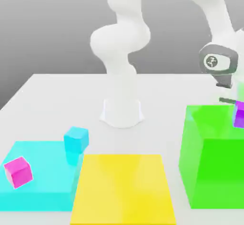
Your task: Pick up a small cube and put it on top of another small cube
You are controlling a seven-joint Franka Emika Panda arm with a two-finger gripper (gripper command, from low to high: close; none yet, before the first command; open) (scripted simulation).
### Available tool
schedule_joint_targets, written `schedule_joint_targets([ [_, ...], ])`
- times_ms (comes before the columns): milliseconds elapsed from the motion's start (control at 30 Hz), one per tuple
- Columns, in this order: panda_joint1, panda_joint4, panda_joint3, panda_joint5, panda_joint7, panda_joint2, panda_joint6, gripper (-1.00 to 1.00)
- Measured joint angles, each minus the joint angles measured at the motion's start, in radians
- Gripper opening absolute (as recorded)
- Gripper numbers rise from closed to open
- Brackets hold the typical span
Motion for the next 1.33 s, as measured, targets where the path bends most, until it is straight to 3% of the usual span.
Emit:
schedule_joint_targets([
  [133,-0.035,0.052,-0.078,0.179,0.004,-0.1,0.002,-1.0],
  [267,-0.11,0.109,-0.189,0.28,0.036,-0.153,-0.034,-1.0],
  [767,-0.64,0.197,-0.538,-0.033,0.169,-0.042,-0.32,-1.0],
  [967,-0.866,0.223,-0.632,-0.142,0.169,0.005,-0.444,-1.0],
  [1200,-0.895,0.191,-0.575,-0.07,0.079,0.14,-0.324,-1.0],
  [1233,-0.899,0.187,-0.572,-0.053,0.067,0.162,-0.302,1.0],
  [1333,-0.899,0.187,-0.572,-0.053,0.067,0.162,-0.302,1.0],
])
